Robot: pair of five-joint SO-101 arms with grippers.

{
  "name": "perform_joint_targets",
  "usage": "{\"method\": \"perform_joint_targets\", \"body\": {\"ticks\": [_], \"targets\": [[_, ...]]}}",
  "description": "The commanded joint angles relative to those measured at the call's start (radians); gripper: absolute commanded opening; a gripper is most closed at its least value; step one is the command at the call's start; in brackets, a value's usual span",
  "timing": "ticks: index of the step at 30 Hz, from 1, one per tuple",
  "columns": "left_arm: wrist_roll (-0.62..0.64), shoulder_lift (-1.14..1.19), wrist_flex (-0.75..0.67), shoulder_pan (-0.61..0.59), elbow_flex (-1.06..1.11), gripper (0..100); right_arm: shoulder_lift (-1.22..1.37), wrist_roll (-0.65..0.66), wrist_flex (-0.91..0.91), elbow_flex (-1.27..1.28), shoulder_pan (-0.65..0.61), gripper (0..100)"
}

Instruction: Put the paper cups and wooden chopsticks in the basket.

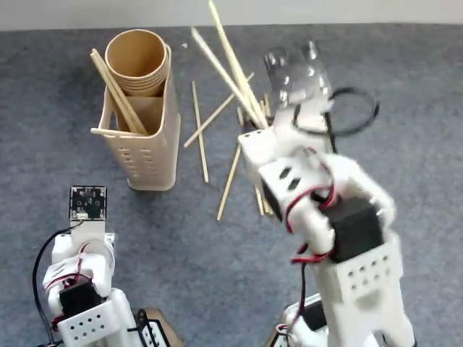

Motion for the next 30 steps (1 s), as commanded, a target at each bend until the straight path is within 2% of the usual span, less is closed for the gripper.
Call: {"method": "perform_joint_targets", "body": {"ticks": [1, 5, 10, 12, 16, 20, 25, 30], "targets": [[-0.009, -0.002, -0.017, 0.013, 0.007, 17, -0.018, 0.009, -0.657, 0.266, -0.081, 1.2], [-0.009, -0.002, -0.017, 0.013, 0.008, 17, 0.113, 0.011, -0.961, 0.257, -0.159, 1.2], [-0.009, -0.002, -0.017, 0.013, 0.008, 17, 0.308, 0.011, -1.021, 0.16, -0.314, 1.3], [-0.009, -0.002, -0.017, 0.013, 0.008, 17, 0.349, 0.005, -1.081, 0.148, -0.338, 1.2], [-0.009, -0.002, -0.017, 0.013, 0.008, 17, 0.423, 0.012, -1.506, 0.255, -0.34, 1.1], [-0.009, -0.002, -0.017, 0.013, 0.008, 17, 0.57, 0.106, -1.897, 0.357, -0.358, 0.9], [-0.009, -0.002, -0.017, 0.013, 0.008, 17, 0.842, 0.115, -2.284, 0.335, -0.343, 0.9], [-0.009, -0.002, -0.017, 0.013, 0.008, 17, 1.106, 0.178, -2.534, 0.208, -0.309, 0.9]]}}
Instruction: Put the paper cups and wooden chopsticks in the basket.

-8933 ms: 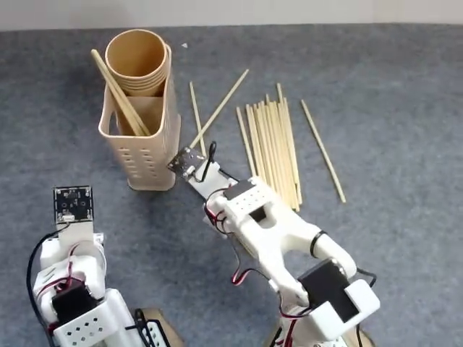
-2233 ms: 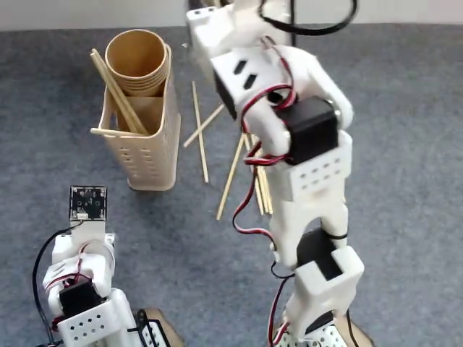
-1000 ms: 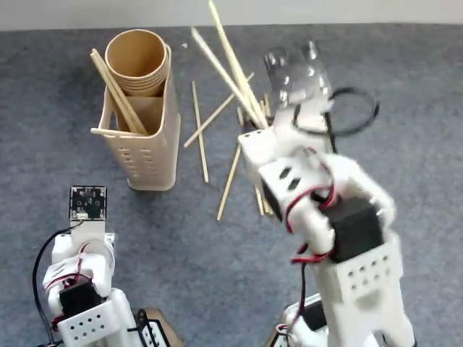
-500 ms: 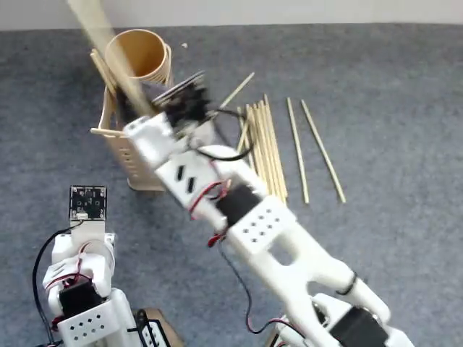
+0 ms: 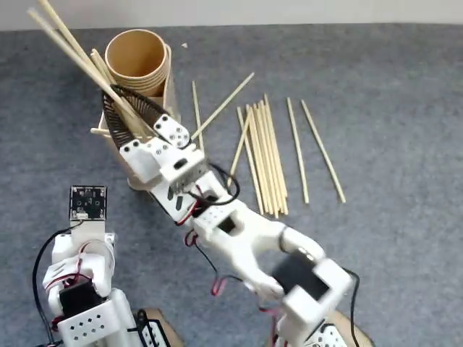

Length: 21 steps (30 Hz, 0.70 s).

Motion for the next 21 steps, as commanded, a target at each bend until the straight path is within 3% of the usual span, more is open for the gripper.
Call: {"method": "perform_joint_targets", "body": {"ticks": [1, 6, 12, 21], "targets": [[-0.009, -0.002, -0.015, 0.013, 0.008, 17, 0.159, 0.041, -0.203, -0.097, 0.035, 0.9], [-0.009, -0.002, -0.015, 0.013, 0.008, 17, 0.354, 0.129, -0.289, -0.188, 0.042, 1.3], [-0.009, -0.002, -0.015, 0.013, 0.008, 17, 0.355, 0.193, -0.289, -0.217, 0.042, 2.2], [-0.009, -0.002, -0.015, 0.013, 0.008, 17, 0.305, 0.221, -0.289, -0.225, 0.061, 25.8]]}}
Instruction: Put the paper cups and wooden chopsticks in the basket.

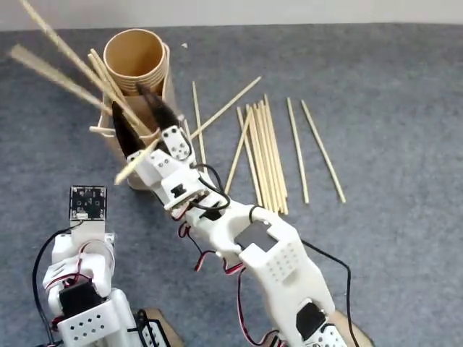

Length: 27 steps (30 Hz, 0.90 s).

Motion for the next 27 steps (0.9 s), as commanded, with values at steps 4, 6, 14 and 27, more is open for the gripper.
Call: {"method": "perform_joint_targets", "body": {"ticks": [4, 6, 14, 27], "targets": [[-0.043, -0.002, -0.012, 0.013, 0.008, 17, -0.067, 0.15, -0.015, -0.025, 0.038, 26.4], [-0.046, -0.002, -0.012, 0.013, 0.008, 17, -0.068, 0.187, -0.015, -0.025, 0.039, 26.4], [-0.046, -0.002, -0.012, 0.013, 0.008, 17, -0.285, 0.187, 0.027, -0.016, 0.036, 26.3], [-0.044, -0.002, -0.009, 0.013, -0.002, 17, -0.92, -0.071, 1.173, 0.159, 0.14, 13.5]]}}
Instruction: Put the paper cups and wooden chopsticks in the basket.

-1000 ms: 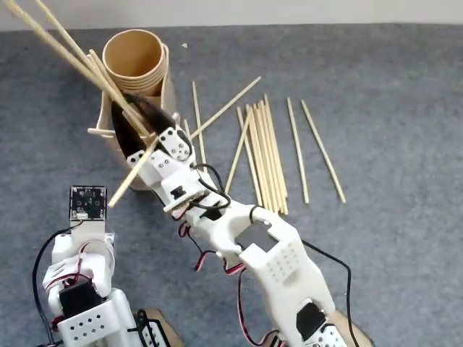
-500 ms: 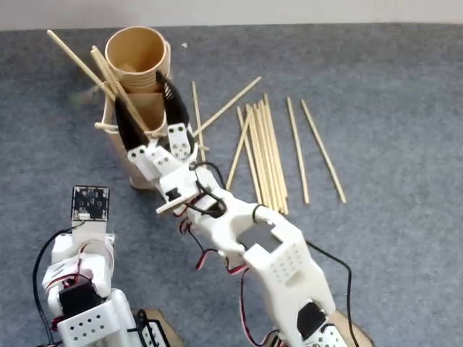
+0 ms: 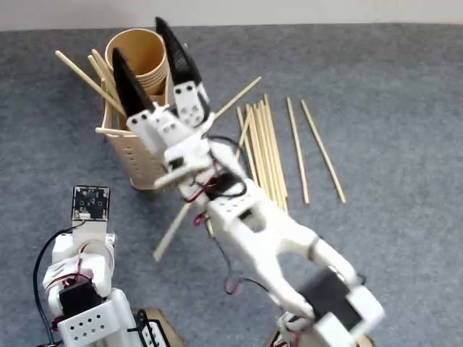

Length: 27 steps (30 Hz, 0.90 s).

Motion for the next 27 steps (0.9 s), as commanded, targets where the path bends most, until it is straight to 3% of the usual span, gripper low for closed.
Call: {"method": "perform_joint_targets", "body": {"ticks": [1, 5, 7, 9, 11, 15, 20, 27], "targets": [[-0.006, -0.002, -0.009, 0.013, -0.005, 17, -0.234, -0.222, 0.68, -0.002, 0.091, 11.3], [-0.005, 0.005, -0.006, 0.01, -0.061, 17, -0.39, -0.549, 1.535, -0.012, 0.159, 10.3], [-0.005, 0.005, 0.008, 0.008, -0.081, 17, -0.444, -0.582, 1.842, -0.018, 0.196, 10.3], [-0.003, 0.005, 0.018, 0.01, -0.09, 17, -0.47, -0.582, 2.017, -0.016, 0.257, 10.3], [-0.003, 0.005, 0.018, 0.01, -0.084, 17, -0.476, -0.529, 2.083, -0.015, 0.384, 10.3], [-0.005, 0.001, 0.012, 0.008, -0.039, 17, -0.372, -0.169, 2.132, -0.01, 0.545, 11.1], [-0.009, -0.001, 0.012, 0.013, -0.025, 17, -0.044, -0.279, 2.166, -0.099, 0.616, 11.3], [-0.009, -0.001, 0.012, 0.013, -0.021, 17, 0.242, -0.256, 2.163, -0.397, 0.587, 11.4]]}}
